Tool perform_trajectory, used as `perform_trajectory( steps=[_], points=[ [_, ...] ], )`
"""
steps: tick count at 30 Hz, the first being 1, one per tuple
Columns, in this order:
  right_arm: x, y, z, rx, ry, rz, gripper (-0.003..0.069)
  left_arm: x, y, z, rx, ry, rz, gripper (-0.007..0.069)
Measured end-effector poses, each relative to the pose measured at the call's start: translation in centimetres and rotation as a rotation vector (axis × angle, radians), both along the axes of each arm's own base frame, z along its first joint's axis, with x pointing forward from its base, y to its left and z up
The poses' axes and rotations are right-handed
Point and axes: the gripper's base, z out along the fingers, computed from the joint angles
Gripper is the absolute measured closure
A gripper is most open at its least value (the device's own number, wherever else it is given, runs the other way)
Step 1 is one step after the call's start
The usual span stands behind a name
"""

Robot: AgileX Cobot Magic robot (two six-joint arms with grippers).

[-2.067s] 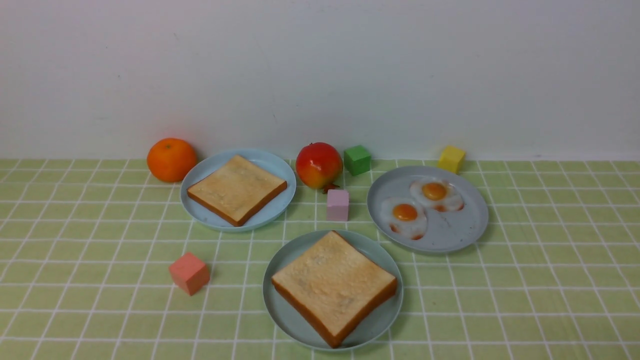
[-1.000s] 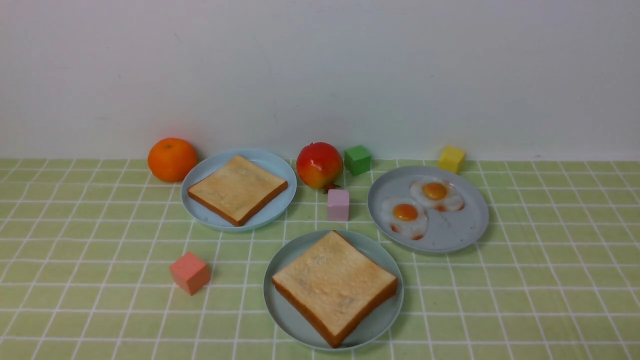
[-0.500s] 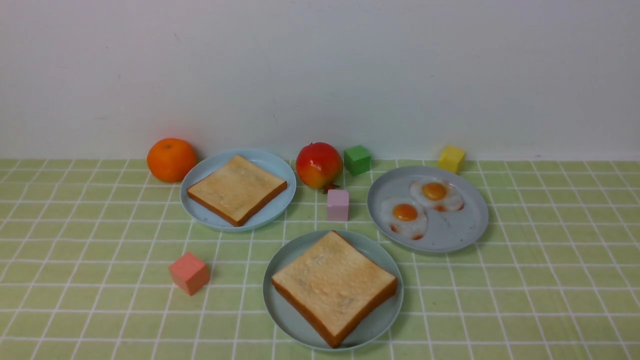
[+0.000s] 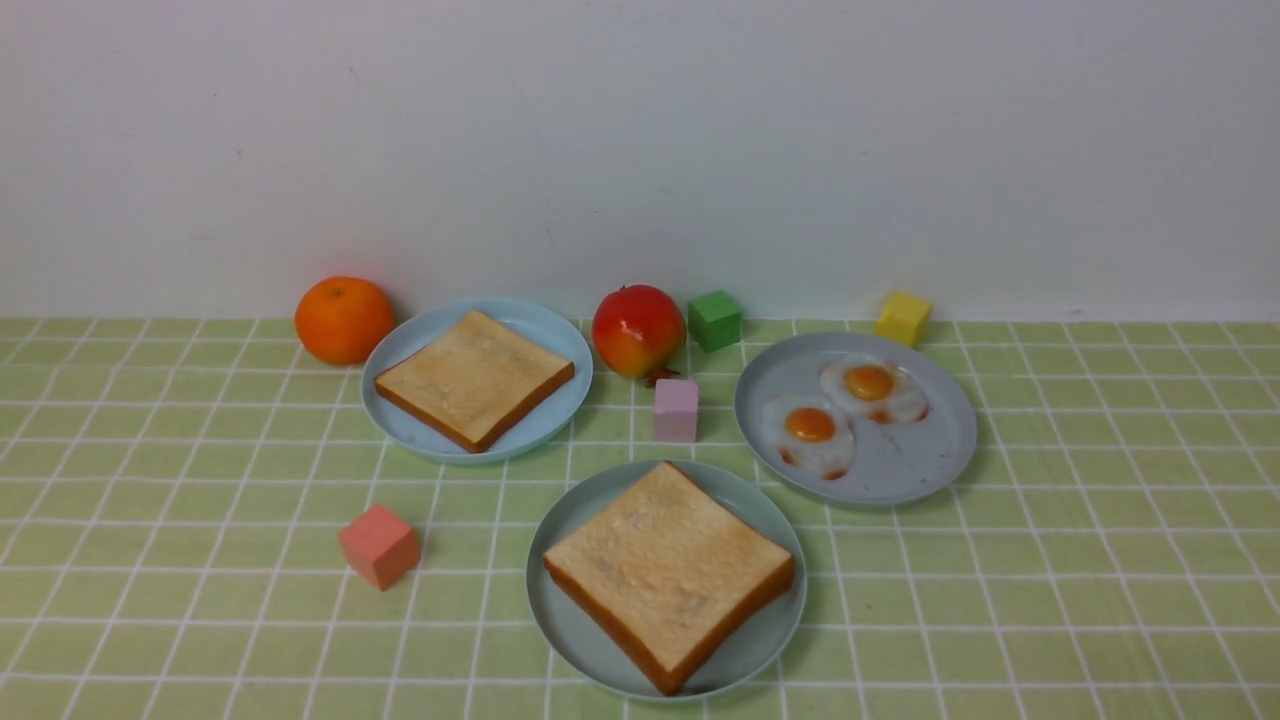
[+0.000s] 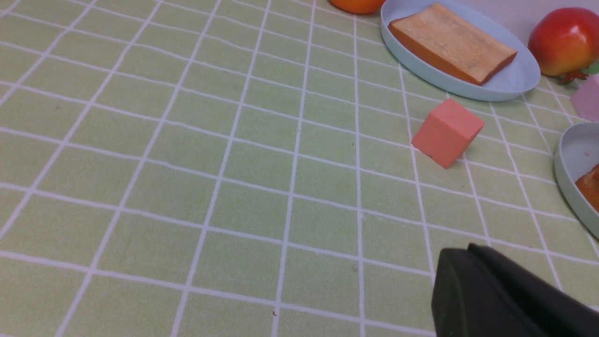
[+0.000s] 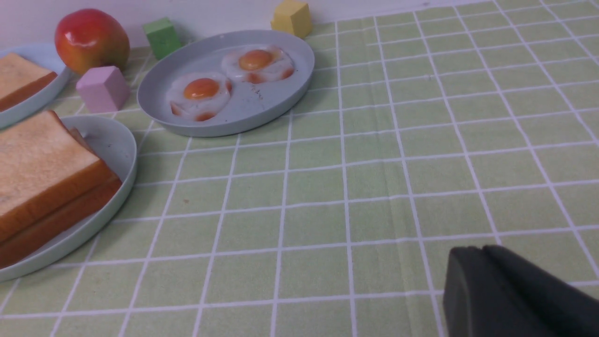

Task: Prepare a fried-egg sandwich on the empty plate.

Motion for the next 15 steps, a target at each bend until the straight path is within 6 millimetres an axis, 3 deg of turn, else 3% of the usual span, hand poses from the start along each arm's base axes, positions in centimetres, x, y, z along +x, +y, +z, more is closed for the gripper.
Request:
perform_trajectory(
  steps=[15],
  points=[
    [0.0, 0.0, 0.02, 0.0, -0.001, 0.0, 0.0593, 0.0, 0.0, 0.0, 0.0, 0.0, 0.0, 0.0624]
  ],
)
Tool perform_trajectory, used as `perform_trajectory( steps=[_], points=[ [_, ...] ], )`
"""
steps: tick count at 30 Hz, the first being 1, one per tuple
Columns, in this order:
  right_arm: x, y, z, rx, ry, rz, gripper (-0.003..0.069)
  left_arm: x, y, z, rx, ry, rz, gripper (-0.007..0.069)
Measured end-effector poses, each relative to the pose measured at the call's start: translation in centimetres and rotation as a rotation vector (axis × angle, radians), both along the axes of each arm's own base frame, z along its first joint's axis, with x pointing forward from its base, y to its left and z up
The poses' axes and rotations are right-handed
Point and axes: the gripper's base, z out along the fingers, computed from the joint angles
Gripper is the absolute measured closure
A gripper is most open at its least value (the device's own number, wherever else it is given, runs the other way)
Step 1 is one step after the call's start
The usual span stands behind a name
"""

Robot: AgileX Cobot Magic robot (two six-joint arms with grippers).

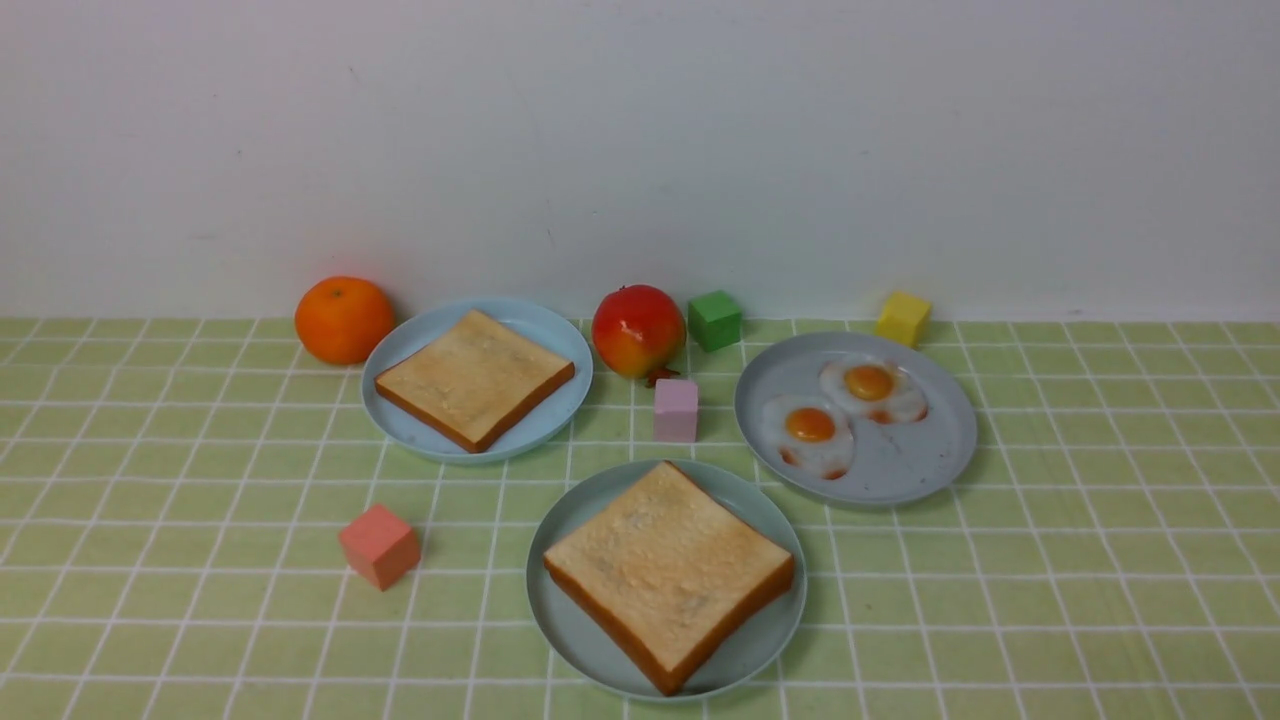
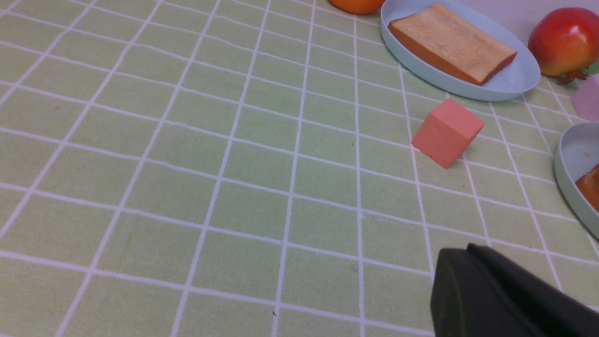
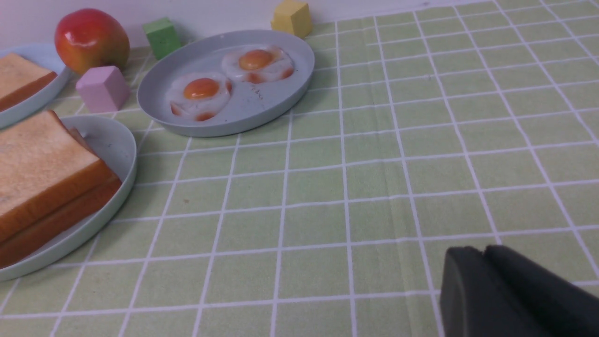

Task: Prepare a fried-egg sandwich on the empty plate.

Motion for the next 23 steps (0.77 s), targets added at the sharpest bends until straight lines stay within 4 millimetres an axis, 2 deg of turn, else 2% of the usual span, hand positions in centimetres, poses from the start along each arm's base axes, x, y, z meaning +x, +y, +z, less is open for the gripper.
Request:
perform_trajectory(
  steps=[23],
  points=[
    [0.0, 0.0, 0.0, 0.0, 0.0, 0.0, 0.0564, 0.0, 0.0, 0.0, 0.0, 0.0, 0.0, 0.0605]
  ],
)
